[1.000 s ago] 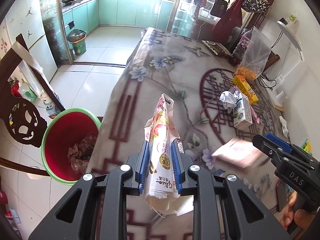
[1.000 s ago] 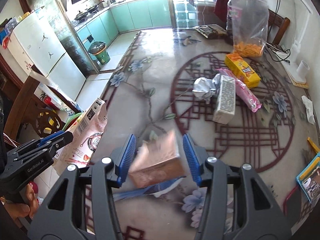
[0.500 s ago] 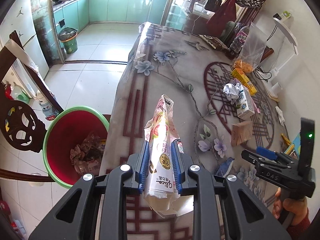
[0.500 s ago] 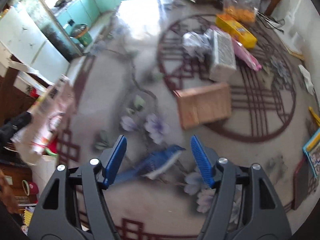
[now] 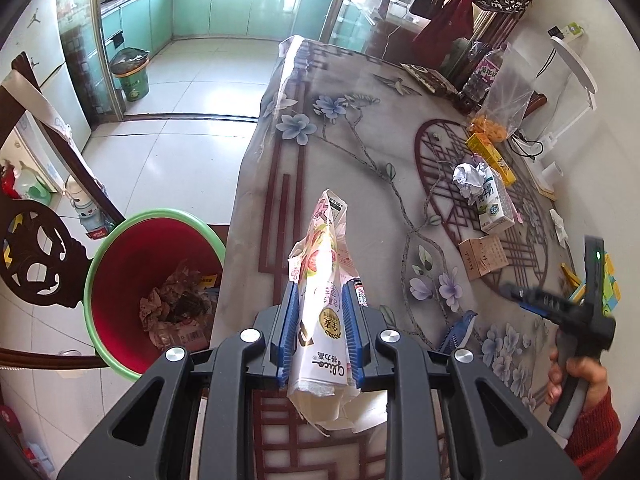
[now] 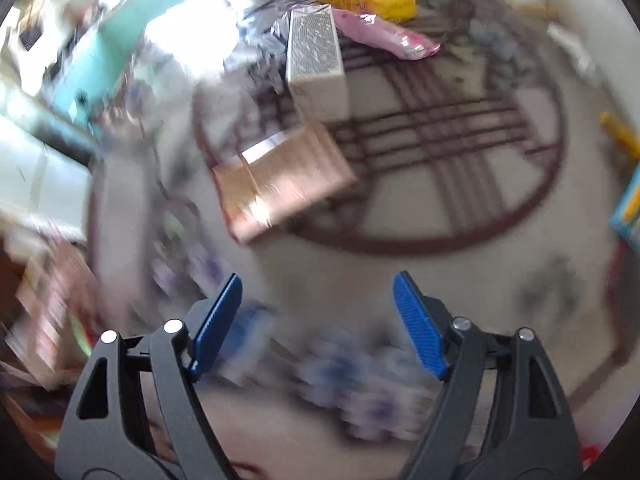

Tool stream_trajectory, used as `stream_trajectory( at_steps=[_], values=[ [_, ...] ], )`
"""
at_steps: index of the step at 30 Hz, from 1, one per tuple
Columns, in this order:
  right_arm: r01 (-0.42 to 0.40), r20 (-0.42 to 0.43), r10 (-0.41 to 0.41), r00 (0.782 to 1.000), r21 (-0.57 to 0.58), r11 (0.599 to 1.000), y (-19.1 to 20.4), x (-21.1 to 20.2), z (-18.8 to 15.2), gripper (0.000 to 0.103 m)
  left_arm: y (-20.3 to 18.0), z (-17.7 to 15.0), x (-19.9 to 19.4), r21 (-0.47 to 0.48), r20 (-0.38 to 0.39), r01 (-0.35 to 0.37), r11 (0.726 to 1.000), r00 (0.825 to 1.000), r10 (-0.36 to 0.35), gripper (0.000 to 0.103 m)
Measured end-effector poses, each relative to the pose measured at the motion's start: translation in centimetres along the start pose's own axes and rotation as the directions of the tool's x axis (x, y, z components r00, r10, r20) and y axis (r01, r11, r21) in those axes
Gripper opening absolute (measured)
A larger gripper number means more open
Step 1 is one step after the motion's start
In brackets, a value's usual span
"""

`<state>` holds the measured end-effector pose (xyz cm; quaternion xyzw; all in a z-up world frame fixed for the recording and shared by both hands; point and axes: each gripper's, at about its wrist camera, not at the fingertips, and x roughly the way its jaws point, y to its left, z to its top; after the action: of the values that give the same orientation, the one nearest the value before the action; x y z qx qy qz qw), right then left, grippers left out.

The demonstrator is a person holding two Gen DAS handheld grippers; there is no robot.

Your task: Collect trash

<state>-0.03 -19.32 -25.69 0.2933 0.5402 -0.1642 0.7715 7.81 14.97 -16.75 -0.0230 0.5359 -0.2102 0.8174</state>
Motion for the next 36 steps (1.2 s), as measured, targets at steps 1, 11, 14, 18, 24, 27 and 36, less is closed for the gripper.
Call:
stream_trajectory(
  at_steps=[1, 11, 14, 18, 24, 27, 36],
  values=[
    [-0.017, 0.010, 0.017, 1.000, 0.052, 0.998, -0.1, 0.3, 0.7, 0.083, 0.0, 0.1, 0.0, -0.001, 0.001, 0.002, 1.000, 1.000, -0.002, 0.020],
    [0.097, 0.004, -0.101, 0.995, 0.241, 0.966, 3.0, 5.1, 4.0, 0.076, -0.6, 1.0, 0.1, 0.012, 0.006, 0.013, 1.000, 1.000, -0.014, 0.020],
    [0.118, 0.012, -0.121, 0.993, 0.159, 0.980, 4.5, 5.0, 3.9, 0.062, -0.5, 1.1, 0.2, 0.015, 0.002, 0.012, 1.000, 1.000, -0.012, 0.020],
    [0.049, 0.019, -0.052, 0.998, 0.112, 0.992, 4.8, 3.9, 3.4, 0.057, -0.2, 1.6, 0.6, 0.017, -0.009, 0.013, 1.000, 1.000, -0.013, 0.020],
    [-0.035, 0.016, 0.036, 0.999, -0.027, 0.999, 7.3, 0.4, 0.7, 0.056, 0.8, 2.4, 0.9, 0.032, -0.003, -0.002, 0.999, 1.000, 0.003, 0.020],
    [-0.086, 0.011, 0.087, 0.996, -0.075, 0.993, 9.1, -1.6, -0.9, 0.056, 1.5, 2.7, 1.1, 0.023, -0.004, -0.002, 1.000, 1.000, 0.002, 0.020],
    [-0.188, -0.015, 0.189, 0.982, -0.218, 0.958, 16.9, -3.6, -3.3, 0.057, 5.0, 3.1, 0.5, -0.028, 0.017, -0.016, 0.999, 1.000, 0.017, 0.020]
  ],
)
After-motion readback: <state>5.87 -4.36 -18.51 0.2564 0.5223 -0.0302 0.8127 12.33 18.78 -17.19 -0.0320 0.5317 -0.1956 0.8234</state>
